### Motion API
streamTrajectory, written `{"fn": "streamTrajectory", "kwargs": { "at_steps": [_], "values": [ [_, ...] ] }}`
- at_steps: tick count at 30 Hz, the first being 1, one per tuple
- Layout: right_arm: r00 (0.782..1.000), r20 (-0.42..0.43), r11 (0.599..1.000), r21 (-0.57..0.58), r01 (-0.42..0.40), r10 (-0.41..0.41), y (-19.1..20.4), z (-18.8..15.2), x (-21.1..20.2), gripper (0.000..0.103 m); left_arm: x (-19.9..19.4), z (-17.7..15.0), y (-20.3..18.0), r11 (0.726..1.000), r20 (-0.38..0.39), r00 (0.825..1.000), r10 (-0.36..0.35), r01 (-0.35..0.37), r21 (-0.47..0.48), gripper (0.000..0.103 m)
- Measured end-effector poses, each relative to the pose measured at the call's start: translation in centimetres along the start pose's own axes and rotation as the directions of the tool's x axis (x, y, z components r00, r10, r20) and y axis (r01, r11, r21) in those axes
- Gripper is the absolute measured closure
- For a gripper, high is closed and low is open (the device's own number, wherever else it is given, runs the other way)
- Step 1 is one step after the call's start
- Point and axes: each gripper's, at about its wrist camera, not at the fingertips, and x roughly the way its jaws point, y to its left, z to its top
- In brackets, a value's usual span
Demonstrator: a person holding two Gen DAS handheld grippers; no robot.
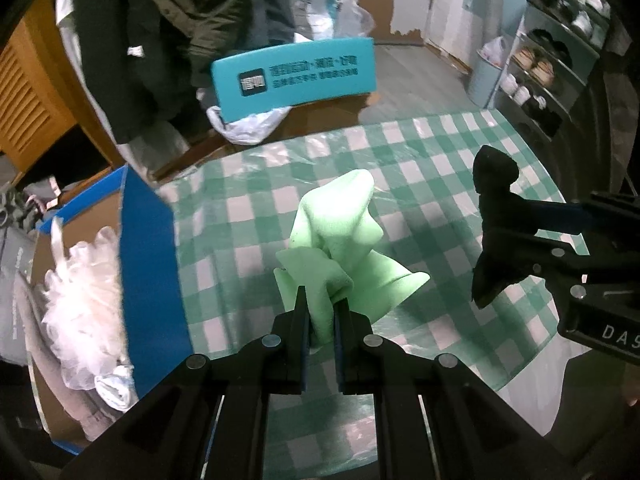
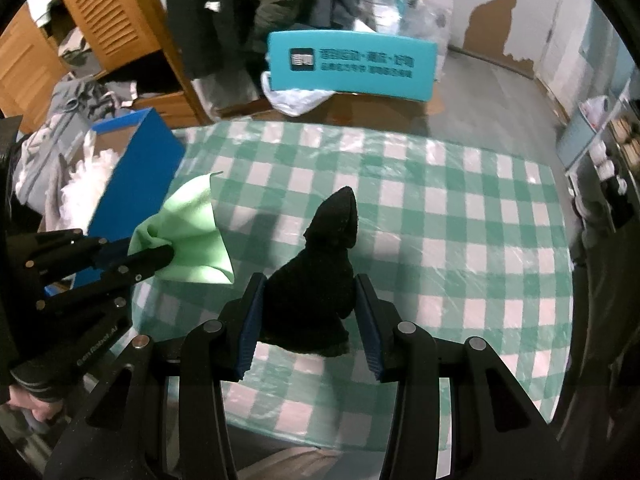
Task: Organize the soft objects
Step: 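Lift green cloth and black sock and carry both over the box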
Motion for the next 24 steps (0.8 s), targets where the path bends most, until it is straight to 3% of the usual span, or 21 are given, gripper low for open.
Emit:
{"fn": "streamTrajectory", "kwargs": {
  "at_steps": [24],
  "values": [
    [0.997, -0.01, 0.986, -0.153, -0.073, 0.073, 9.1, 3.7, 1.8, 0.06, -3.3, -2.2, 9.8, 0.983, 0.043, 0.996, 0.081, -0.073, -0.166, 0.093]
  ]
}}
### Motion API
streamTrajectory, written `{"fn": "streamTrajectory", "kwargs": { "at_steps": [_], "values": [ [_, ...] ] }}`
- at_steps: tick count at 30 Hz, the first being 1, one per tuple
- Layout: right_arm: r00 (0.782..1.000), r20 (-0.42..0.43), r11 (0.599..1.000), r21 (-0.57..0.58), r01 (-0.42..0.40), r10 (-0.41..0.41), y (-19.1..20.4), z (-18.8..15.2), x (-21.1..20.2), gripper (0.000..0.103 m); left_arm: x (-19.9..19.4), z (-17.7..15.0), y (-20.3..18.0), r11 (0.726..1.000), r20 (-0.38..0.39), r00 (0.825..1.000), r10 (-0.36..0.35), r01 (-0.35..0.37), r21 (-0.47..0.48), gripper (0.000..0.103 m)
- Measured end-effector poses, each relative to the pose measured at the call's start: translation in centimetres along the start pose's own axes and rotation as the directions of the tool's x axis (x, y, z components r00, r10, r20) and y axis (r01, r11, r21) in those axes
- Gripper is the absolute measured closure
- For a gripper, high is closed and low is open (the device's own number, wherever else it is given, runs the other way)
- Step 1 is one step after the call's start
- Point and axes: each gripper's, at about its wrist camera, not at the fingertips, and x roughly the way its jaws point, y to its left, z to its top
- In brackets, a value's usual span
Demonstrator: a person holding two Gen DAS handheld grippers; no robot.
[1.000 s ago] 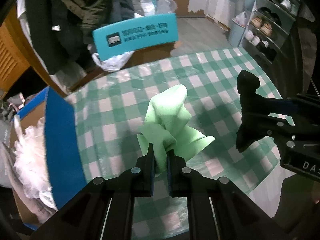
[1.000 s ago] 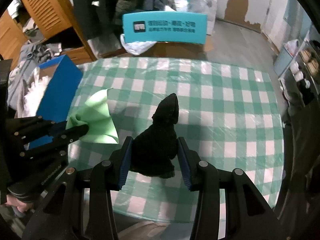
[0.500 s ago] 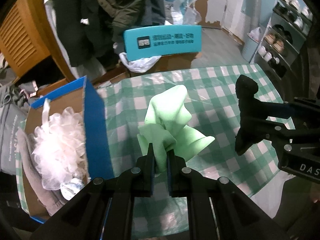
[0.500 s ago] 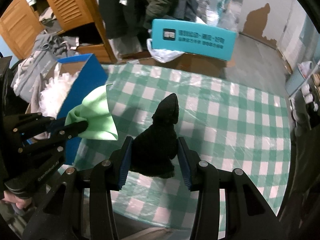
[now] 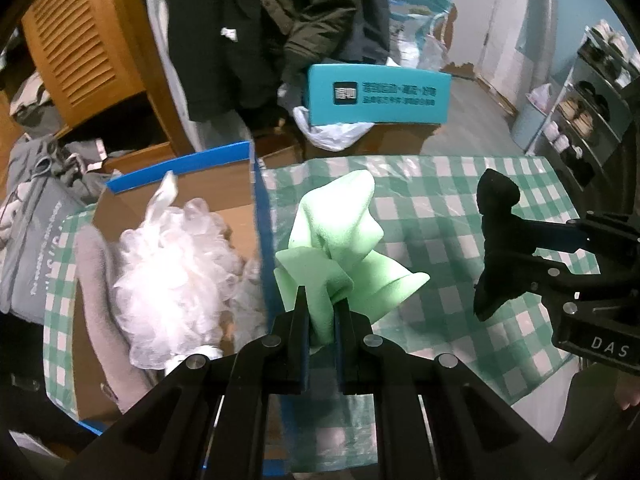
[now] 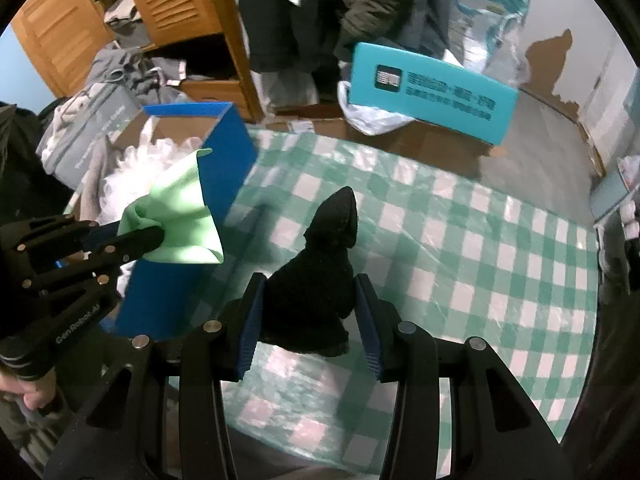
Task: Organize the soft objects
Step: 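Lift green cloth and black sock and carry both over the box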
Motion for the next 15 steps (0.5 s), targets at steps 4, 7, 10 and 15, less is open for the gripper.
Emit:
{"fn": "streamTrajectory", "kwargs": {
  "at_steps": [4, 7, 10, 15],
  "values": [
    [1.0, 0.002, 1.0, -0.025, -0.017, 0.017, 1.5, 0.8, 0.4, 0.06, -0.1, -0.3, 1.5, 1.0, 0.003, 1.0, 0.015, -0.015, -0.024, 0.093],
    [0.999, 0.004, 0.999, -0.044, -0.032, 0.032, 2.6, 1.5, 0.6, 0.06, -0.2, -0.6, 2.8, 0.999, 0.0, 1.0, 0.011, -0.011, -0.043, 0.093],
    [0.999, 0.009, 0.997, -0.063, -0.048, 0.049, 3.8, 2.2, 0.8, 0.06, -0.6, -1.1, 4.2, 0.998, 0.005, 1.0, 0.018, -0.017, -0.067, 0.093],
    [0.997, 0.013, 0.993, -0.097, -0.072, 0.073, 6.2, 3.4, 1.2, 0.06, -1.0, -1.9, 6.4, 0.994, 0.008, 1.0, 0.029, -0.028, -0.106, 0.093]
  ]
}}
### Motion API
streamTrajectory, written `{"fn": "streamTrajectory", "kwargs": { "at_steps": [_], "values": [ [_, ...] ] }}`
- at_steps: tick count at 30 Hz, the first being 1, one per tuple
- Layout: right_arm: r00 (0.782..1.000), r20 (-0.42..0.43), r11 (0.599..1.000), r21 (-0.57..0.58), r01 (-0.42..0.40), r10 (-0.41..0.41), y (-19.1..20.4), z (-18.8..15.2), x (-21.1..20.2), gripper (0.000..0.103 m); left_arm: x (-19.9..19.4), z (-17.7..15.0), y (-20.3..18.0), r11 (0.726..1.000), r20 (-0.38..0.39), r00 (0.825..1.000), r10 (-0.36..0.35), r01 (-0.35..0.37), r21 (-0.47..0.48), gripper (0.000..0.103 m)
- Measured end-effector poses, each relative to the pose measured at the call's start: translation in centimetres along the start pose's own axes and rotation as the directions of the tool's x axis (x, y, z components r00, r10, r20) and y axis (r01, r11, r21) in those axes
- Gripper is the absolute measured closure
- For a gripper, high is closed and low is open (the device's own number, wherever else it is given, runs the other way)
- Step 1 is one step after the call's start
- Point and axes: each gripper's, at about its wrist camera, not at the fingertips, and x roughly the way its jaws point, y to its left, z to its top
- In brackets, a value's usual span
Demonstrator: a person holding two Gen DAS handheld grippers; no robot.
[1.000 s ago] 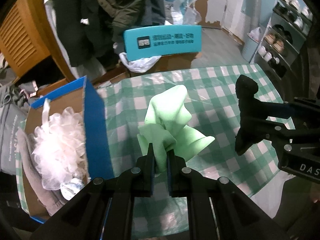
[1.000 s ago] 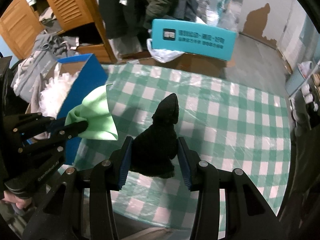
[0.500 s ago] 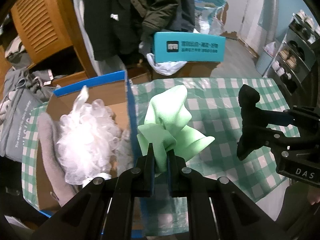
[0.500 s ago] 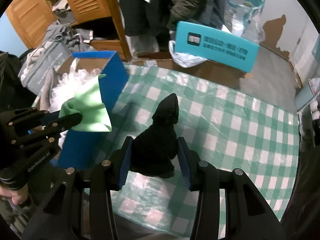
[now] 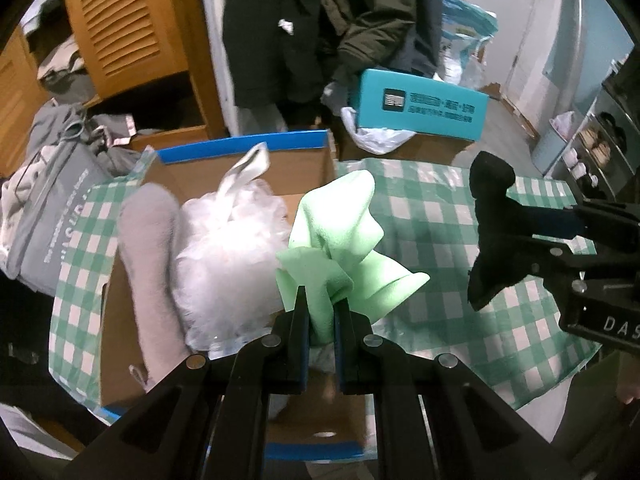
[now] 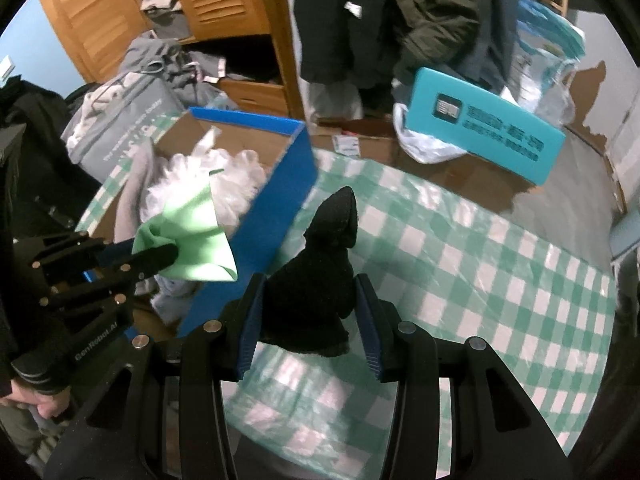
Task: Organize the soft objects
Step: 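Lift green cloth and black sock and carry both over the box, then open left gripper to drop green cloth while right gripper drops black sock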
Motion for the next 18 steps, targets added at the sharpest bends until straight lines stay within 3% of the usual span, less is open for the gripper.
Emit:
{"fn": "streamTrajectory", "kwargs": {
  "at_steps": [18],
  "values": [
    [0.996, -0.068, 0.991, -0.114, -0.067, 0.06, 7.5, 2.9, 4.5, 0.06, 2.2, -3.2, 5.8, 0.998, -0.084, 0.996, 0.02, -0.026, -0.064, 0.093]
  ]
}}
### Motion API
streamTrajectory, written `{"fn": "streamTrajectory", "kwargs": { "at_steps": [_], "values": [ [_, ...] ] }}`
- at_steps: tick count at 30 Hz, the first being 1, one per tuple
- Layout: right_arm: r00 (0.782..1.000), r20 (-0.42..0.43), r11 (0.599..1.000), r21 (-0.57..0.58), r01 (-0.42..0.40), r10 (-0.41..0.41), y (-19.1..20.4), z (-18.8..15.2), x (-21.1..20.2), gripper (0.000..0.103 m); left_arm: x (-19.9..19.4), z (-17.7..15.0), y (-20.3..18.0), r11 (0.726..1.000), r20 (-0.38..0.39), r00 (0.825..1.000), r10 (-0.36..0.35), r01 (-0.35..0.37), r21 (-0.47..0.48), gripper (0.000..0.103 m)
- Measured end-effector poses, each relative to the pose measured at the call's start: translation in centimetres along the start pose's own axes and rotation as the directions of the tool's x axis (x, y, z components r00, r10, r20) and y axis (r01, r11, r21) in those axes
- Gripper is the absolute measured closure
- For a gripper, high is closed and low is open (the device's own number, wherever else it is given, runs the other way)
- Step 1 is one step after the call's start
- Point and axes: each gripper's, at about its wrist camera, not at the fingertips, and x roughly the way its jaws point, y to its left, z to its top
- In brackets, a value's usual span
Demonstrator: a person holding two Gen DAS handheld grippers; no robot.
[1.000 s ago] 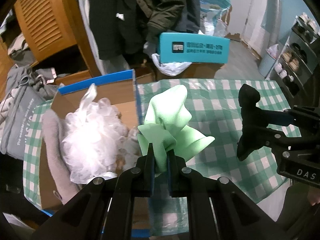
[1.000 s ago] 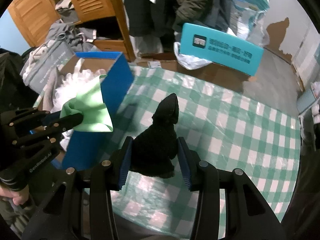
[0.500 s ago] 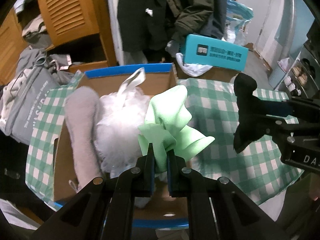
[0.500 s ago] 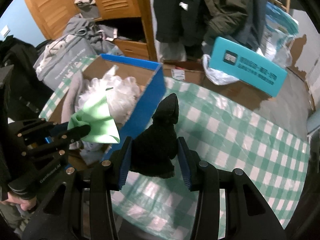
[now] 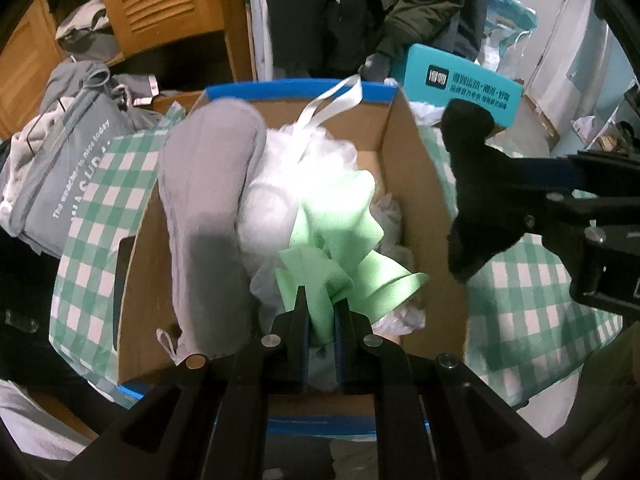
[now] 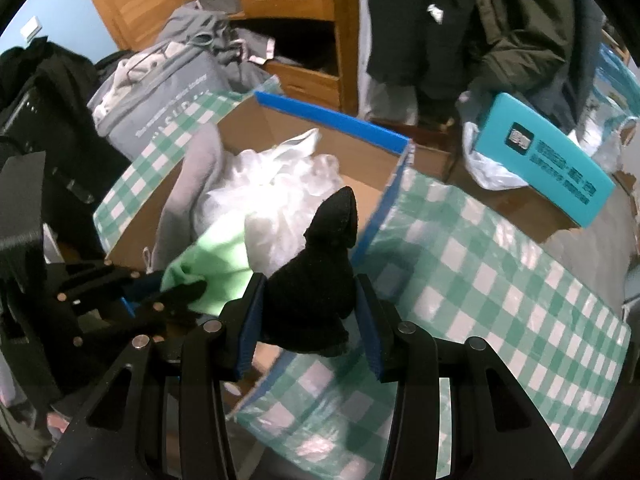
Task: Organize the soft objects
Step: 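Open left gripper to drop green cloth while right gripper drops black sock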
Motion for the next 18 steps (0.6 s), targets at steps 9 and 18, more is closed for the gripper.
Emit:
{"fn": "streamTrajectory", "kwargs": {
  "at_steps": [9, 18],
  "values": [
    [0.998, -0.056, 1.0, -0.008, -0.026, 0.025, 1.4, 0.9, 2.6, 0.059, 1.5, -0.6, 1.7, 0.998, -0.052, 0.999, 0.007, -0.01, -0.06, 0.071],
    [1.0, -0.017, 1.0, 0.018, -0.007, 0.008, 1.0, 0.8, 1.8, 0.041, -0.3, -0.5, 1.8, 0.998, 0.011, 0.999, 0.034, -0.033, -0.057, 0.048]
  ]
}}
